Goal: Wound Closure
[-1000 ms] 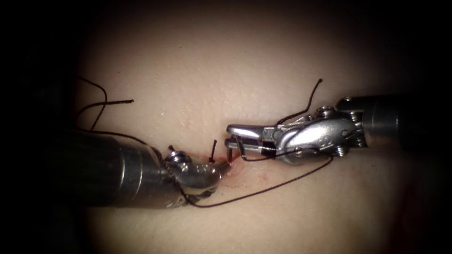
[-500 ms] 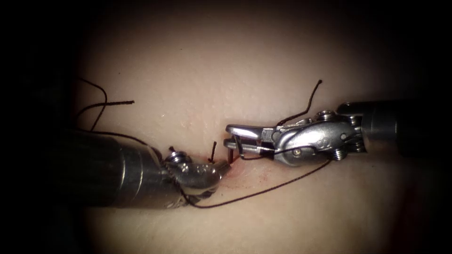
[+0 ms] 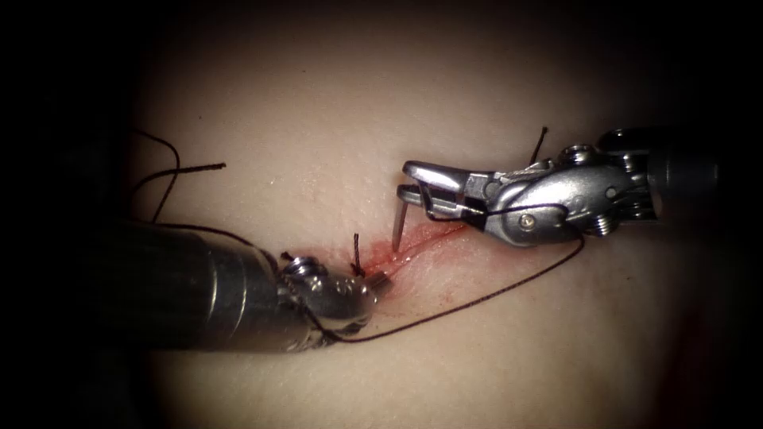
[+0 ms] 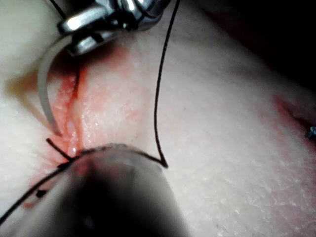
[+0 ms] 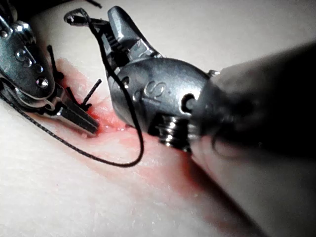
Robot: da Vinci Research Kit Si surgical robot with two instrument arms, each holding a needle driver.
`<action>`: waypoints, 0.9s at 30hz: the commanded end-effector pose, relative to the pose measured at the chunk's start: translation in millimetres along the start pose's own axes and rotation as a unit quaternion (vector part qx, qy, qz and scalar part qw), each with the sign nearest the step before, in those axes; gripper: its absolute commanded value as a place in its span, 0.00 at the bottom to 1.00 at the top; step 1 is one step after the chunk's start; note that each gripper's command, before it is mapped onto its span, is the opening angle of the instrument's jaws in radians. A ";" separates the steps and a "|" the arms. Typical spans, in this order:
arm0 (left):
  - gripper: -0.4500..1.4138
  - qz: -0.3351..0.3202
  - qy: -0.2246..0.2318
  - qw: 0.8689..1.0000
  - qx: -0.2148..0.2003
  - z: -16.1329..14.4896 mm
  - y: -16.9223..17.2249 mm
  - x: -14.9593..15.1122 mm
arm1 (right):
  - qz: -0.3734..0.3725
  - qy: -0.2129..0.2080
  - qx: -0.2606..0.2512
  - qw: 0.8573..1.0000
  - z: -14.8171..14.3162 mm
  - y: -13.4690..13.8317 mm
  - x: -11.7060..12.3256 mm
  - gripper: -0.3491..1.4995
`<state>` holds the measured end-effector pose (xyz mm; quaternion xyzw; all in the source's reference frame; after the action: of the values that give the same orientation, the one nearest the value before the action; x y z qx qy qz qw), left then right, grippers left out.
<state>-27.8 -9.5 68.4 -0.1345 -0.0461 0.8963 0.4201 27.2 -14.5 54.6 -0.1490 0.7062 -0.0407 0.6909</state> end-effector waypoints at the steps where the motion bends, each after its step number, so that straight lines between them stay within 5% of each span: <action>1: 0.00 0.000 0.000 1.000 0.000 0.6 0.4 0.0 | 0.002 0.000 -0.002 1.000 0.9 0.6 -0.2 0.00; 14: 0.00 0.000 -0.009 1.000 0.003 0.9 0.5 -0.2 | 0.051 -0.010 -0.029 0.998 1.5 4.0 -0.3 0.00; 20: 0.00 0.000 -0.010 1.000 0.003 0.9 0.4 -0.1 | 0.147 -0.009 -0.038 0.988 2.2 4.4 -1.2 0.00; 27: 0.00 -0.001 -0.011 1.000 0.001 0.5 0.2 0.2 | 0.198 -0.069 0.012 0.978 2.3 3.5 -2.4 0.00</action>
<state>-27.9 -9.3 68.3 -0.1244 -0.0499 0.8972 0.4208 28.1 -10.1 55.5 -0.0027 0.6725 0.1037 0.7328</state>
